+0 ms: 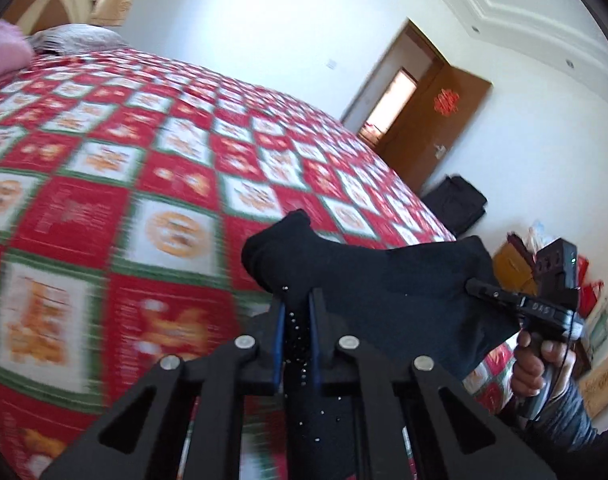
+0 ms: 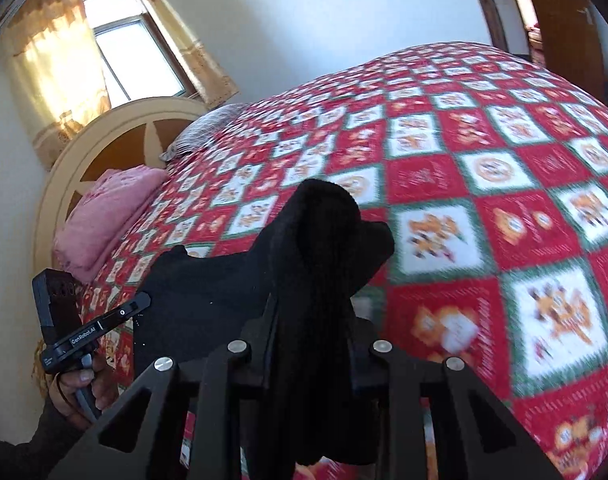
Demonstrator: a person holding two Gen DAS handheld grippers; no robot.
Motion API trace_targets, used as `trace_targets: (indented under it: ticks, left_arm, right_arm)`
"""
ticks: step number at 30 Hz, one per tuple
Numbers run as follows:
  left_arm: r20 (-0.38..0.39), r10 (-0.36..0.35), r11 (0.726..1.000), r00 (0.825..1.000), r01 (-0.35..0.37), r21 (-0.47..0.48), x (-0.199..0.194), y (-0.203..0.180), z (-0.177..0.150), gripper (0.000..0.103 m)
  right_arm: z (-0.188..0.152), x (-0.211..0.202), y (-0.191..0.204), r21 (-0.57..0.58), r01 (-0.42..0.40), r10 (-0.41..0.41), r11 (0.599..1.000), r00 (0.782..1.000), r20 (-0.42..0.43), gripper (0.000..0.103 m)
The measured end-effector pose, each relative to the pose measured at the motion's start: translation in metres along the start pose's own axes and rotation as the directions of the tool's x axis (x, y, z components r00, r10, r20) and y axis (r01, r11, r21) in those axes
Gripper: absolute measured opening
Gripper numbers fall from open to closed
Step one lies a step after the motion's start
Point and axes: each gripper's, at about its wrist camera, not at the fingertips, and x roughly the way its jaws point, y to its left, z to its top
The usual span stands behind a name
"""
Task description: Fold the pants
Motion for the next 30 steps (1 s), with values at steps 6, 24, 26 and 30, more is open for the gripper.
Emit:
trace_targets:
  ticks: [6,24,26,30]
  left_arm:
    - [0.128,0.191,0.981,0.973,-0.19,-0.02,-0.065,0.06,0.028,0.007]
    - [-0.077,0.069,0.996,0.995,-0.073,-0.044,-0.001,0.061,-0.008,0.016]
    - [-0.09,0.099,0.992,0.991,-0.105,-0.065,0.011,0.06,-0.011,0.035]
    - [-0.063,0.076,0.992,0.995,-0.082,-0.091,0.015,0.057,-0.013,0.048]
  right_arm:
    - [0.036,0.074,0.062,-0.061,-0.112,0.11,0.992,0.993,-0.031,0.027]
    - [0.041,0.075,0.036,-0.002,-0.039,0.039,0.999,0.998,-0.045,0.026]
    - [0.032,0.076,0.023,0.014,-0.016,0.017,1.0,0.998,-0.059,0.026]
    - [0.019,0.084,0.001,0.081,-0.021,0.027,0.996,0.997,-0.074,0.026]
